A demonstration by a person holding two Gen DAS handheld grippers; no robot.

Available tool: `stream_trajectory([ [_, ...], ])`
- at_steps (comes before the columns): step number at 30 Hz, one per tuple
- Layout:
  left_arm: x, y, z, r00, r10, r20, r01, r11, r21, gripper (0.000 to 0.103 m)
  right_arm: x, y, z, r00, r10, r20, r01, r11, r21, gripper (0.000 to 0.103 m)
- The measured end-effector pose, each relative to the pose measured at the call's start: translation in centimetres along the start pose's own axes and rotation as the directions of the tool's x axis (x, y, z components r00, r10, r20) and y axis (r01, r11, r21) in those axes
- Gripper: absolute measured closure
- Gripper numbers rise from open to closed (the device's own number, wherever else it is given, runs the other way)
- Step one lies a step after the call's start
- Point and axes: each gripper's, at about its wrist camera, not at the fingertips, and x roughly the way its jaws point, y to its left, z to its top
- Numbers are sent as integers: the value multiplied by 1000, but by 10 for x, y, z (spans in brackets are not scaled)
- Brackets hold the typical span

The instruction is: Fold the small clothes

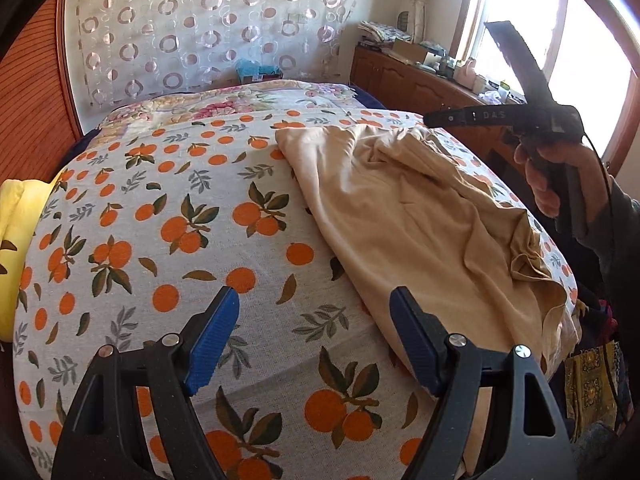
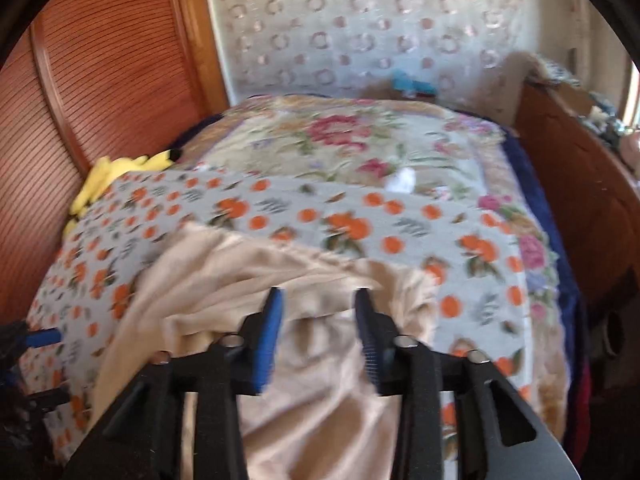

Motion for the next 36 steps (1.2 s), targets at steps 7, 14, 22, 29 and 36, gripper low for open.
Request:
stream_trajectory([
  [7,-1,-2,-2,1000,-2,-1,2,1000,-5,25,26,25,-1,986,152,-70,-149,988,42,51],
  [14,-1,0,-7,1000,-8,-4,8,1000,-15,25,47,21,0,973,198,-115,-192,979,66,51],
  [22,0,-2,-9,1000,-12,-9,12,1000,-10,25,0,-2,18,999,36,-5,-36,999,3,101],
  [29,-1,-6,-11,1000,-24,-1,24,1000,-16,25,-18,-64,12,979,-203,-6,202,974,97,100],
  [36,-5,-21,-13,999,-49,4,49,999,6,25,-35,-58,-34,983,-181,29,178,980,95,78],
])
